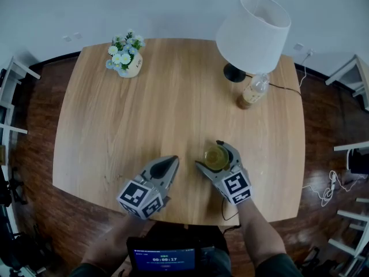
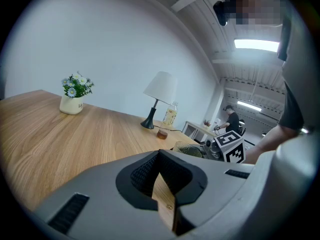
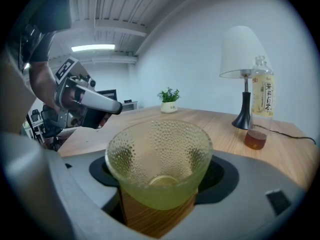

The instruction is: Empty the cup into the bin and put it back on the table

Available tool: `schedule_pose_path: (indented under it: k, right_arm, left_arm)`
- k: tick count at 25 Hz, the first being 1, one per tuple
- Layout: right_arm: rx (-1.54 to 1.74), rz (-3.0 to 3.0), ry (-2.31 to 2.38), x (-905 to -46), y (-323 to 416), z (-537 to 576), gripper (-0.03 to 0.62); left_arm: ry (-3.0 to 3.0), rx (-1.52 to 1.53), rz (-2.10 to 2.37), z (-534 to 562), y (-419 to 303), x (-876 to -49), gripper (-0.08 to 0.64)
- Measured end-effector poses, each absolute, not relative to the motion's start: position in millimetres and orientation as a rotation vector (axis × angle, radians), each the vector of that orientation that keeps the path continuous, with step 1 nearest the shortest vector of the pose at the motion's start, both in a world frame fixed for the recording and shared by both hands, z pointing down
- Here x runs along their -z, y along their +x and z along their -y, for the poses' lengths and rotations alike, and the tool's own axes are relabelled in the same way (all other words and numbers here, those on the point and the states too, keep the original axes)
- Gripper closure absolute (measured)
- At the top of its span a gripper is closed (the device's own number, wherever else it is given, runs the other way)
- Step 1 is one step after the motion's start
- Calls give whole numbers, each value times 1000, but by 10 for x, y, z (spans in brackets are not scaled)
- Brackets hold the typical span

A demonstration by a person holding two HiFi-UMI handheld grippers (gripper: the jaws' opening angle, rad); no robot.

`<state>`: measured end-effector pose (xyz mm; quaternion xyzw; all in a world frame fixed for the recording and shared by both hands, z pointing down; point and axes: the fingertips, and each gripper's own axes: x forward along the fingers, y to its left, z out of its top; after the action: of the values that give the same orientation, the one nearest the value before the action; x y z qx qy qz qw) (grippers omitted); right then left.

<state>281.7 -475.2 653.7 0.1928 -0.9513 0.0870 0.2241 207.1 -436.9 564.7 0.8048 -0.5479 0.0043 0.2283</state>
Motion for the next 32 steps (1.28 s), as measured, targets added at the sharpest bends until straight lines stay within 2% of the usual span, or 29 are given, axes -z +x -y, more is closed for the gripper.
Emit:
schedule_pose_path:
  k: [22, 32]
  right_arm:
    - [-162, 2693, 538, -5512, 2959, 4572, 192]
    - [-202, 2700, 534, -4828, 2962, 4415, 192]
  left_arm:
    - [2361, 88, 1565, 4211, 2125, -4916, 560]
    - [2464, 201, 1592, 4057, 2166, -4251, 560]
